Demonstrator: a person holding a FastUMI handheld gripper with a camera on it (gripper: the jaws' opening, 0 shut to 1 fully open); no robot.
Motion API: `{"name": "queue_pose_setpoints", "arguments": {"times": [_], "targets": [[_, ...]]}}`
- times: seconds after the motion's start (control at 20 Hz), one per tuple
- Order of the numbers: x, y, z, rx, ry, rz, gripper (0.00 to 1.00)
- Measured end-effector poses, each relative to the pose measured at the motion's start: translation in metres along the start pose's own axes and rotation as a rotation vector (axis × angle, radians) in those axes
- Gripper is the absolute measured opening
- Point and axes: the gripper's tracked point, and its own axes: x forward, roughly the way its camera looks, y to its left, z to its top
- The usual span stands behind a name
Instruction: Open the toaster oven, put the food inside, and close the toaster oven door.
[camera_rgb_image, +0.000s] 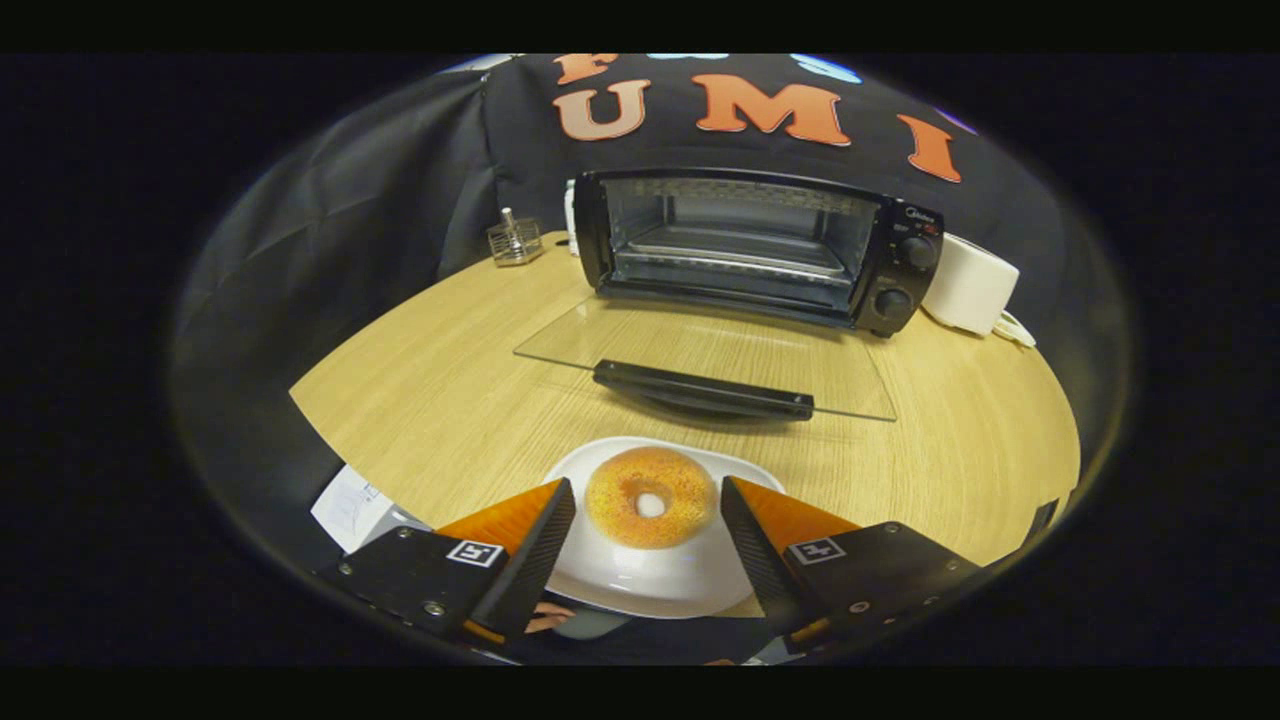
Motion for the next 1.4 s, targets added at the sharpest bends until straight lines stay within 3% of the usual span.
{"name": "queue_pose_setpoints", "arguments": {"times": [0.2, 0.35, 0.5, 0.95, 1.4], "targets": [[0.010, -0.003, -0.002, -0.005, -0.002, -0.018, 0.85], [0.006, 0.004, 0.005, 0.071, -0.019, 0.033, 0.69], [0.000, 0.005, 0.033, 0.193, -0.085, 0.101, 0.61], [0.003, -0.017, 0.151, 0.563, -0.339, 0.234, 0.60], [0.052, -0.038, 0.220, 0.892, -0.483, 0.306, 0.60]]}}
